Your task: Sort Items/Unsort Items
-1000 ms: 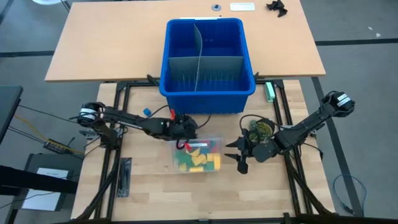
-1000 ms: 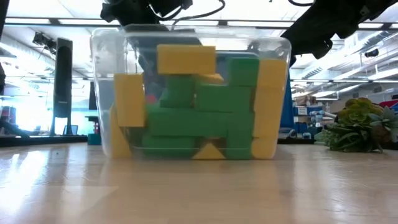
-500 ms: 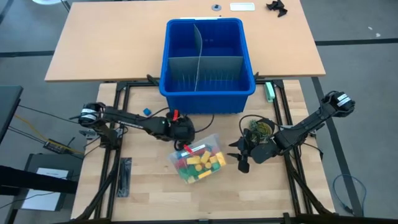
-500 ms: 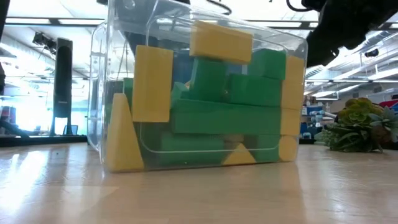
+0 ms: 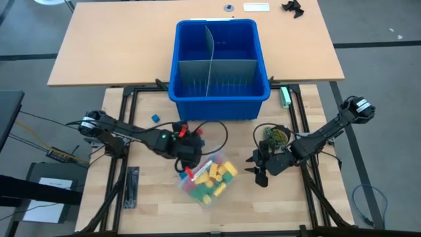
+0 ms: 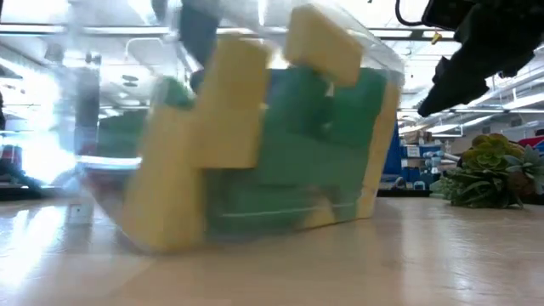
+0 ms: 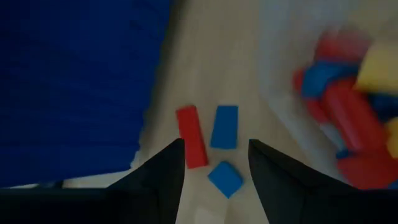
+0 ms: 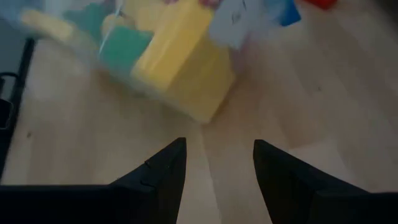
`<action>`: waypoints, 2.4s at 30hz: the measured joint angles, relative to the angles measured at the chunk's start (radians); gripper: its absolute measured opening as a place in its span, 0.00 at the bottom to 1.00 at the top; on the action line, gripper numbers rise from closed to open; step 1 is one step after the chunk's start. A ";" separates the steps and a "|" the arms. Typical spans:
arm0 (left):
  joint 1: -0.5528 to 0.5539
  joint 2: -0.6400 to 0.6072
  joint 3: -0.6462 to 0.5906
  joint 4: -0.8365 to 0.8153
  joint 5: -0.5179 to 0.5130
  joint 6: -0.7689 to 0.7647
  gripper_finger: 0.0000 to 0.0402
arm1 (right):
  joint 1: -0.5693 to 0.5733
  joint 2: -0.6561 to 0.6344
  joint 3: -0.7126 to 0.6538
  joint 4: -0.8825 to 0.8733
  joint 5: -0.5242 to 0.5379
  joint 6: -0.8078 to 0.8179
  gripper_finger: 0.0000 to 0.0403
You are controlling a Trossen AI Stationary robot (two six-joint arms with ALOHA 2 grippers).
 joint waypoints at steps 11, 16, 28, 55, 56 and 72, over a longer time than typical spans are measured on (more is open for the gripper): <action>-0.016 -0.010 0.040 0.016 -0.085 -0.005 0.46 | -0.002 0.000 0.000 0.021 0.068 -0.009 0.47; -0.108 -0.020 0.145 0.042 0.023 -0.076 0.46 | -0.002 0.000 0.000 0.027 0.068 -0.027 0.47; -0.253 -0.015 -0.022 0.191 0.013 -0.272 0.46 | 0.033 0.119 0.000 0.125 0.042 -0.094 0.47; -0.235 -0.011 -0.099 0.183 -0.081 -0.336 0.46 | -0.061 0.204 0.040 0.446 0.077 -0.437 0.45; -0.230 -0.011 -0.099 0.181 -0.079 -0.332 0.46 | -0.061 0.204 0.054 0.442 0.077 -0.438 0.45; -0.212 -0.004 0.017 0.147 -0.062 -0.285 0.46 | -0.054 0.187 0.226 0.168 0.080 -0.499 0.42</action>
